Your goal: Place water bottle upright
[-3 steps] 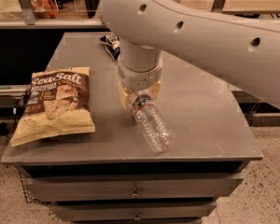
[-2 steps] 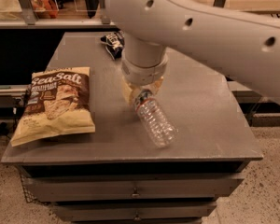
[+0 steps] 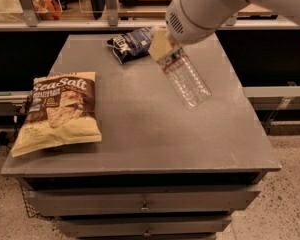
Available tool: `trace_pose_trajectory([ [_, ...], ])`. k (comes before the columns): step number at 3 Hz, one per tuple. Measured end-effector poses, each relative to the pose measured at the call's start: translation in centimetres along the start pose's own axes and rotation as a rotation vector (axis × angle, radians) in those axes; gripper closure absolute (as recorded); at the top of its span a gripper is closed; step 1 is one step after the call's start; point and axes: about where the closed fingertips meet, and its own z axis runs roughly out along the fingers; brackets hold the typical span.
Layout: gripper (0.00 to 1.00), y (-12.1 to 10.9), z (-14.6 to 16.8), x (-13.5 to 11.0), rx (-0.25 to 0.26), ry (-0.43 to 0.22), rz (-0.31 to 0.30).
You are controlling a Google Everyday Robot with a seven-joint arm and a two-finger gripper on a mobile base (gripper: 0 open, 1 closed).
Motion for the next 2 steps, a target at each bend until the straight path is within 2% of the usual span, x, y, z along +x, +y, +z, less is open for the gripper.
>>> trace_pose_trajectory([
  [1, 1.00, -2.3, -1.5, -1.1, -0.046, -0.172, -0.001],
  [2, 1.00, -3.4, -0.7, -2.3, -0.141, -0.412, 0.046],
])
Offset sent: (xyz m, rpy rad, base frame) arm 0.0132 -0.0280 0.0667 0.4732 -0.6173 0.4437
